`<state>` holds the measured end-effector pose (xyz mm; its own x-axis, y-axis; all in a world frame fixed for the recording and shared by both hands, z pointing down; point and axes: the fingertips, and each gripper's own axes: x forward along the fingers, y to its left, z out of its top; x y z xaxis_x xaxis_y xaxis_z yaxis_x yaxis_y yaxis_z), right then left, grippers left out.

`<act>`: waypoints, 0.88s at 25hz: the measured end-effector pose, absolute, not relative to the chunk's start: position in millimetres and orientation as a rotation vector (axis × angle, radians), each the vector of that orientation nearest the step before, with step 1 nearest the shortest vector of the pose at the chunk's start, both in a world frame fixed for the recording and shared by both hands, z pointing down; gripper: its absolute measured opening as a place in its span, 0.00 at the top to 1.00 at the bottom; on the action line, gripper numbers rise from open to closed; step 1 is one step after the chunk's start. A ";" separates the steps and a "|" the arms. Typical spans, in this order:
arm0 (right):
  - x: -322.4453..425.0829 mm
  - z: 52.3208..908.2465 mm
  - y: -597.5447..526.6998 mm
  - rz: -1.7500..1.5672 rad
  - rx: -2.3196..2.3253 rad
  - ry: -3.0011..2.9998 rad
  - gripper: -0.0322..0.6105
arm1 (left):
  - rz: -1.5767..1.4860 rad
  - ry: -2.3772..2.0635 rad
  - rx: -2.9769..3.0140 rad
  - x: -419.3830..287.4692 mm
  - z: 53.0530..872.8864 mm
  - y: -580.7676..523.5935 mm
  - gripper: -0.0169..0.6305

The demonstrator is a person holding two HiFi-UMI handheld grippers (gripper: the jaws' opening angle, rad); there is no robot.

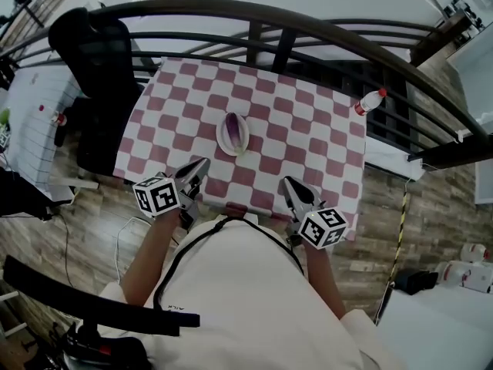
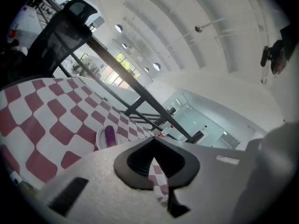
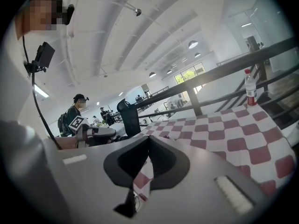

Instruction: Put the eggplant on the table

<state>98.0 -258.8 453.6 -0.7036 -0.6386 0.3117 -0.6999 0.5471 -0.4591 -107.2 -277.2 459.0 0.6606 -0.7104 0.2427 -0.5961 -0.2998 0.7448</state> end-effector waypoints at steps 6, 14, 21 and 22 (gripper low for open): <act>91.7 443.1 -257.5 0.815 1.129 -2.713 0.94 | -0.108 -1.074 2.140 -87.3 441.9 -265.4 0.97; 92.8 441.8 -257.5 0.800 1.134 -2.715 0.94 | -0.025 -1.110 2.254 -73.0 437.6 -272.4 0.97; 95.4 442.5 -258.4 0.795 1.144 -2.710 0.94 | -0.006 -1.133 2.235 -76.7 446.0 -279.0 0.97; 95.5 443.1 -258.1 0.796 1.144 -2.708 0.94 | -0.008 -1.132 2.229 -77.2 446.7 -279.2 0.97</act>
